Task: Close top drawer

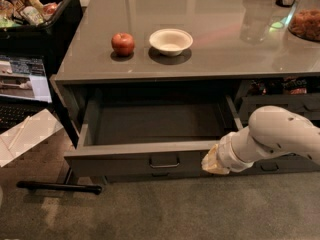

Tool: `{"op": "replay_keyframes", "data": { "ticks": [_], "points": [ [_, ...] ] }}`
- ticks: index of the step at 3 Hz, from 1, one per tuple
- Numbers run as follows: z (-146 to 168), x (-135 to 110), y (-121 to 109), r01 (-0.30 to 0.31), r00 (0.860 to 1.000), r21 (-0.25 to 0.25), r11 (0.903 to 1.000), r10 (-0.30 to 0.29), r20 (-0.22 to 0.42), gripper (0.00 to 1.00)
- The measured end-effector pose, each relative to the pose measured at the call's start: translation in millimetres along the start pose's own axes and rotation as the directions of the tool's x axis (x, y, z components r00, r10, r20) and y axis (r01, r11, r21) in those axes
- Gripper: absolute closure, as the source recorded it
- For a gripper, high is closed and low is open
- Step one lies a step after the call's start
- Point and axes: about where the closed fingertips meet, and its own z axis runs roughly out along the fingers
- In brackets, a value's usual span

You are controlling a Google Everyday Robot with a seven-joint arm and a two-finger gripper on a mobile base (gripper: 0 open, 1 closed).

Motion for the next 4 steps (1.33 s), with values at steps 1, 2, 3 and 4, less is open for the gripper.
{"op": "replay_keyframes", "data": {
  "ticks": [1, 2, 3, 4],
  "points": [
    [10.5, -4.9, -13.3, 0.007, 1.000, 0.011, 0.9999, -0.007, -0.016, 0.58],
    [15.6, -18.4, -34.1, 0.018, 1.000, 0.053, 0.9984, -0.018, -0.017, 0.35],
    [22.9, -30.1, -57.1, 0.029, 0.999, 0.086, 0.9958, -0.028, -0.018, 0.12],
    [33.8, -35.4, -75.5, 0.029, 0.999, 0.098, 0.9948, -0.027, -0.019, 0.00]
  ]
}}
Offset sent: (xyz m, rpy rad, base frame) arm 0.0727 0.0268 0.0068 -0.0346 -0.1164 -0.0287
